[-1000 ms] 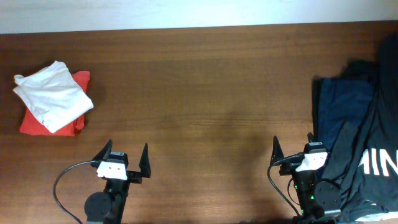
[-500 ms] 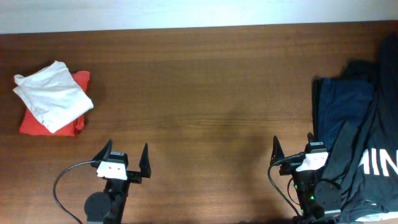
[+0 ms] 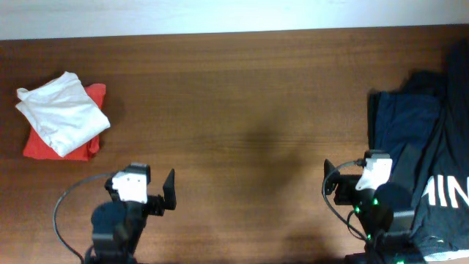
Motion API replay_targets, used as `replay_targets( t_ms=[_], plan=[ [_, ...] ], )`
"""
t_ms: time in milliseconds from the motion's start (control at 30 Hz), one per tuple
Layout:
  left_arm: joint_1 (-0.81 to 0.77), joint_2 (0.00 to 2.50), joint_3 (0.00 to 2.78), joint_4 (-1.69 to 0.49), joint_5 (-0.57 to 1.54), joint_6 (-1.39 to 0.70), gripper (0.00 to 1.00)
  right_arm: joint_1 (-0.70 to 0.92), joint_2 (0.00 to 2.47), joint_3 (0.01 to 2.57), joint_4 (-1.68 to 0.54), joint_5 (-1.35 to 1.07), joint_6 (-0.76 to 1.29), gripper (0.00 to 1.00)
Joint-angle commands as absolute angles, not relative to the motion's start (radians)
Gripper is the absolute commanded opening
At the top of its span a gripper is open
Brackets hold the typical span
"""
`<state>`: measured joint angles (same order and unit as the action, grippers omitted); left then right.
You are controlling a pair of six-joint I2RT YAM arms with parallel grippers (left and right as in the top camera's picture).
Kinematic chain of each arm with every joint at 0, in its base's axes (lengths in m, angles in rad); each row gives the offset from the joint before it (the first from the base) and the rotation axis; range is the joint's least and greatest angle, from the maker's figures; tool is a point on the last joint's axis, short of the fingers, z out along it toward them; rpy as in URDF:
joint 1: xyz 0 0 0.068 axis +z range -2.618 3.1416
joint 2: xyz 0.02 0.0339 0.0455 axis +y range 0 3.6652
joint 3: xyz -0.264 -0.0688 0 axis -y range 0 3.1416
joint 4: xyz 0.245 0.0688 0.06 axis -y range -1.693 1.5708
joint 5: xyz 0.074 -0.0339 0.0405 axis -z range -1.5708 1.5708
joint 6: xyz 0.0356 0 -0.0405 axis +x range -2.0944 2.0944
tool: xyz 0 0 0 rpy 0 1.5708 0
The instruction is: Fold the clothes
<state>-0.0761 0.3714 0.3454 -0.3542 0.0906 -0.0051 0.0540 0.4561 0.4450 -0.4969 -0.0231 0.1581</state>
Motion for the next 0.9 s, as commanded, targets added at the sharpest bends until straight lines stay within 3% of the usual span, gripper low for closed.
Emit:
replay_targets(
  t_ms=[0,100,200,300,367,433,700,767,867],
  plan=[
    [-0.071,0.549,0.5,-0.413,0.102,-0.015,0.99,0.059,0.65,0.627,-0.639,-0.014,0.167,0.99],
    [-0.071,0.708,0.657,-0.526,0.117,-0.015,0.99,0.059,0.884,0.804,-0.82,-0.015,0.167,0.99],
    [-0.071,0.808,0.72,-0.566,0.117,-0.015,0.99,0.049,1.034,0.875,-0.862,0.001,0.168,0.99],
    [-0.071,0.839,0.72,-0.571,0.117,-0.015,0.99,-0.065,1.171,0.874,-0.985,0.238,0.447,0.98],
    [-0.071,0.839,0.72,-0.57,0.116,-0.015,0.99,-0.152,1.252,0.874,-0.983,0.248,0.48,0.99],
    [-0.071,0.839,0.72,-0.57,0.116,-0.015,0.99,-0.259,1.356,0.874,-0.965,0.244,0.48,0.91],
    [-0.071,0.839,0.72,-0.57,0.116,-0.015,0.99,-0.441,1.584,0.874,-0.875,0.285,0.477,0.82],
    [-0.071,0.839,0.72,-0.57,0.116,-0.015,0.99,-0.465,1.6,0.874,-0.866,0.286,0.477,0.75],
    [-0.071,0.839,0.72,-0.57,0.116,-0.015,0.99,-0.472,1.6,0.874,-0.856,0.285,0.477,0.45]
  ],
)
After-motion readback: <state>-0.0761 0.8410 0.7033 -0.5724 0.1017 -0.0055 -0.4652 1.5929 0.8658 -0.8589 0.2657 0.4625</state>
